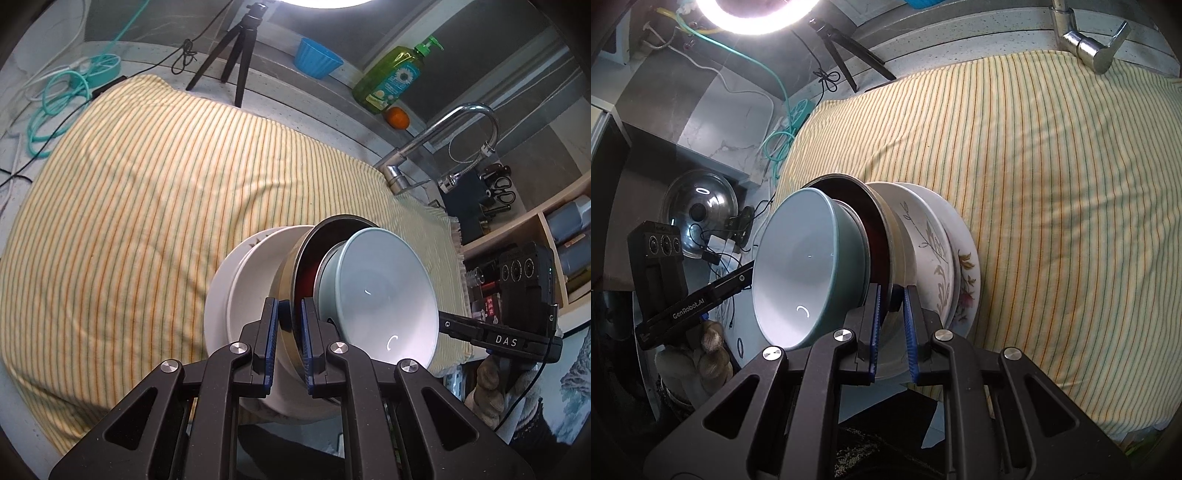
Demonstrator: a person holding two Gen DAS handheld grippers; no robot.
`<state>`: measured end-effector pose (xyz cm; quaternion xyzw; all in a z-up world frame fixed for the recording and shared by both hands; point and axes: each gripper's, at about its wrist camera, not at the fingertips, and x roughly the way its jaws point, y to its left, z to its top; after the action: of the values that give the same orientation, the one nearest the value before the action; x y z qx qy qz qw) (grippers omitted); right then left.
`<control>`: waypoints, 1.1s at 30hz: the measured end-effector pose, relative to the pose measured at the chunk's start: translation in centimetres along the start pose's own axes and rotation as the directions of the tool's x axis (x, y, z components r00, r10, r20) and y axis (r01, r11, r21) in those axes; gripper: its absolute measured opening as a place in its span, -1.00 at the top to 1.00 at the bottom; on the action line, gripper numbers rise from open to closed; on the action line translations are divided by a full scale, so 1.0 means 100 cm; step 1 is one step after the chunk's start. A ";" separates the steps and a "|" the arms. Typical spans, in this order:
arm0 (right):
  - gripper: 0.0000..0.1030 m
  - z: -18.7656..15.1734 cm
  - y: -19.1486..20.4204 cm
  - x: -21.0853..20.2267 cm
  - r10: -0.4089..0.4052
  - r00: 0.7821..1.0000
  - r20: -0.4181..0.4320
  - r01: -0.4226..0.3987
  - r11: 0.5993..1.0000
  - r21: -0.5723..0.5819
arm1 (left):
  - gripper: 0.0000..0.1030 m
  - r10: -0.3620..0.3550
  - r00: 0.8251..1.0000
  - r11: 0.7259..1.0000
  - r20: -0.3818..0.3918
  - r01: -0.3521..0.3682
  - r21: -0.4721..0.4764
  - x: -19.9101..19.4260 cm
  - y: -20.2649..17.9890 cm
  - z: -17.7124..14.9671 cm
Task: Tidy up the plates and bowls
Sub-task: 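Lift the nested bowls with both tools and set them onto the plate stack, then open both tools and pull them back from the bowl stack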
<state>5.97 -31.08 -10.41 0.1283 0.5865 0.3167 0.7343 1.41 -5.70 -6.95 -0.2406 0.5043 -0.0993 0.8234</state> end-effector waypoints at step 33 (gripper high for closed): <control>-0.04 -0.015 -0.004 -0.044 -0.053 0.993 0.102 0.065 0.991 -0.117 | 0.21 0.126 0.984 0.991 0.130 -0.130 0.024 -0.030 -0.019 -0.020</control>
<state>4.19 -34.35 -7.63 0.0821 0.5330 0.3229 0.7778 -1.66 -6.70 -4.44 -0.2003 0.4630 -0.0388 0.8626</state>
